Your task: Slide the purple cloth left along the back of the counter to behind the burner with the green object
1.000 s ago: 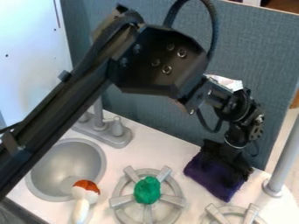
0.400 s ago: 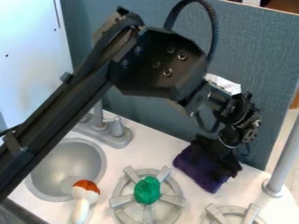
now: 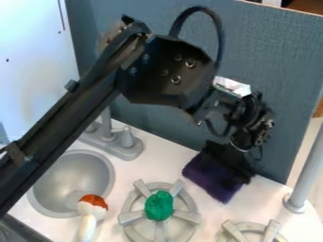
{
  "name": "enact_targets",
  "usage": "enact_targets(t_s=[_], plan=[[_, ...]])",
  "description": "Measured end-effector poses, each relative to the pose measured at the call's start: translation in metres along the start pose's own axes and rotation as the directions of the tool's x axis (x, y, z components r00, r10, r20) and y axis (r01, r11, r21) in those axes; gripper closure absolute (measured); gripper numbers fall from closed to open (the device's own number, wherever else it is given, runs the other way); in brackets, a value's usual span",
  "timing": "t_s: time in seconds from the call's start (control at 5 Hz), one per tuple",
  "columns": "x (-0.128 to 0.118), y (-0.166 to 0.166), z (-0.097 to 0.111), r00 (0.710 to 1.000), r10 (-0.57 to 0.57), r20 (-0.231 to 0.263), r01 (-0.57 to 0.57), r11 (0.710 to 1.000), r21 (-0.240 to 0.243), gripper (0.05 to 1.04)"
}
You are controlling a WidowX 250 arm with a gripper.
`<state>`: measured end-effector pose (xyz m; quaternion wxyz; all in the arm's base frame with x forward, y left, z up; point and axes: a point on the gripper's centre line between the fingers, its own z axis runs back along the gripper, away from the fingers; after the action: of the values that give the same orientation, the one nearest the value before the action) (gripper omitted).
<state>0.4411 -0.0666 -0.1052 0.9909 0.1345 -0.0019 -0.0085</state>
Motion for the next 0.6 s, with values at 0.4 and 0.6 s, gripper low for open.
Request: enact_targets(t_s=[0.4,0.6], plan=[[-0.01,0.044,-0.01,0.994,0.108,-0.021,-0.107,0.994,0.032,0.084],[-0.041,0.092,-0.016,0.966,0.243,-0.086,-0.237,0.968,0.077,0.084]])
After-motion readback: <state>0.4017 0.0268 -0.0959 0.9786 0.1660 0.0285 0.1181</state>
